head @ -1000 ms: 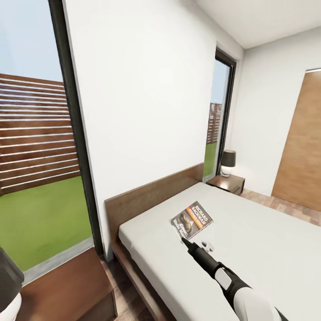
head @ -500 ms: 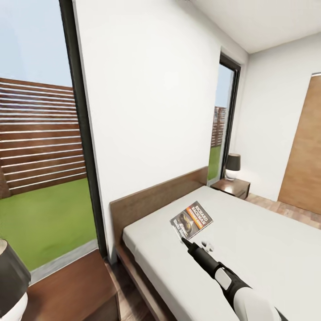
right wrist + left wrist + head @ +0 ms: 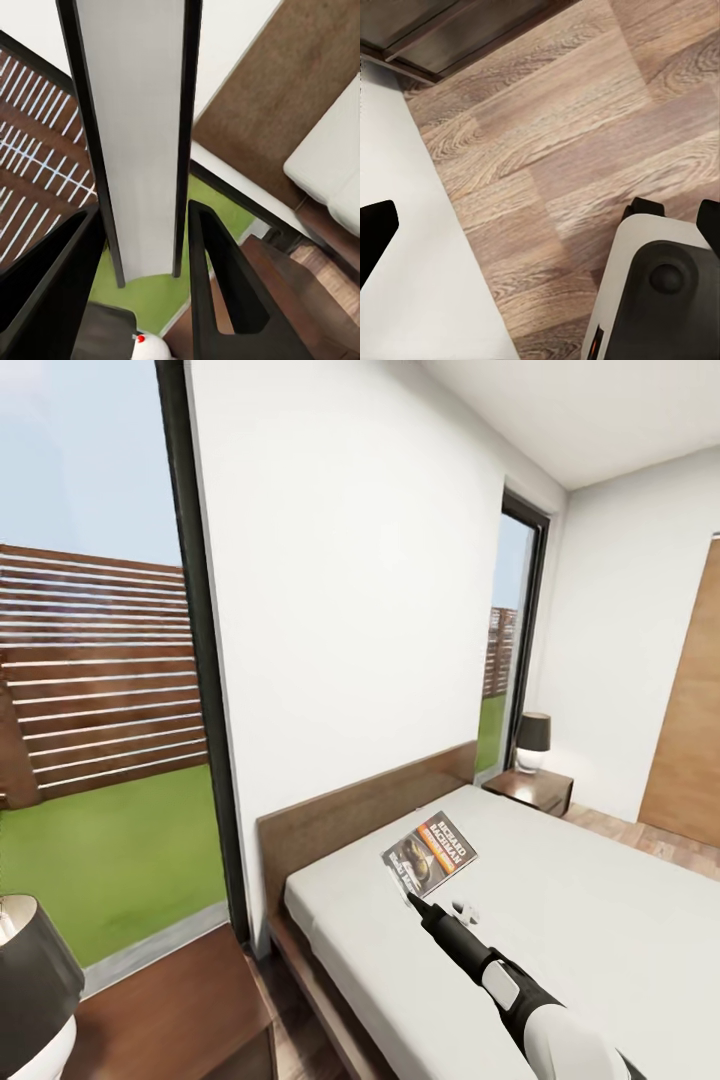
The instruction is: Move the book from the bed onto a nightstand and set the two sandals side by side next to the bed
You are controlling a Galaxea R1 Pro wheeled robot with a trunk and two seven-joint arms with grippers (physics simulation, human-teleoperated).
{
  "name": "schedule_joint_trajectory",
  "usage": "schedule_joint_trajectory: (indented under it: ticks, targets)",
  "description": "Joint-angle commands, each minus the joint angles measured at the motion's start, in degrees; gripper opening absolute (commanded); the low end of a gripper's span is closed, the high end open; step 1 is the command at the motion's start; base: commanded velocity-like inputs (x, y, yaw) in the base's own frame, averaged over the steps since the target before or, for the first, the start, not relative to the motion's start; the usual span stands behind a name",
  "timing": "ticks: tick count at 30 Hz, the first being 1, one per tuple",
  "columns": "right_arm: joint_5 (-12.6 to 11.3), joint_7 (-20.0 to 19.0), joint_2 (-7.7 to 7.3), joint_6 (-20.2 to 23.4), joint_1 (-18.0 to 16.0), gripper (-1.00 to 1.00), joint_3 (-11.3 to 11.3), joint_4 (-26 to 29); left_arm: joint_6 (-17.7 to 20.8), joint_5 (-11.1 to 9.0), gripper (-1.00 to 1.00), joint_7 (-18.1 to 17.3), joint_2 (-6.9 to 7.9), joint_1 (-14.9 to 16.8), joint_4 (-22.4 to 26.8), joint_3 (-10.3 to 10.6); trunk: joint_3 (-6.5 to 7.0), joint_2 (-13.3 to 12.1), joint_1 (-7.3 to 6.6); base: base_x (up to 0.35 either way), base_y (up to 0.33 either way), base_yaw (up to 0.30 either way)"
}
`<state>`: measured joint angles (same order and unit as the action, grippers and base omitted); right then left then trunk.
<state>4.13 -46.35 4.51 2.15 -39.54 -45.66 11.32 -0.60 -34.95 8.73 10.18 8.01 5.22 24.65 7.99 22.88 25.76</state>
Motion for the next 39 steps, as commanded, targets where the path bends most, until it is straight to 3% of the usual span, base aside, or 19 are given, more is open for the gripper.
schedule_joint_trajectory:
  ticks: [1,20,31,39]
  targets:
    - [0.44,-0.19,0.05,0.23,-0.01,-1.0,-0.48,0.11,-0.05,-0.47,1.0,0.22,0.02,0.0,0.05,0.49,0.06,0.04,0.02,0.0,0.005,0.074]
    - [0.44,-0.16,-0.01,0.23,-0.01,-1.0,-0.47,0.11,-0.43,-0.47,1.0,0.24,-0.4,-0.01,0.0,0.49,1.66,0.04,0.02,0.0,0.001,0.074]
    - [0.47,-0.03,-0.03,0.23,-0.01,-1.0,0.04,0.11,-0.45,-0.47,1.0,0.24,-0.42,-0.01,-0.03,0.56,1.79,0.04,0.02,0.0,0.0,0.07]
    - [0.32,2.8,-0.01,0.23,-0.01,-1.0,1.3,0.11,-0.45,-0.44,1.0,0.24,-0.83,-0.01,-0.04,0.65,1.59,0.04,0.02,0.0,0.0,0.222]
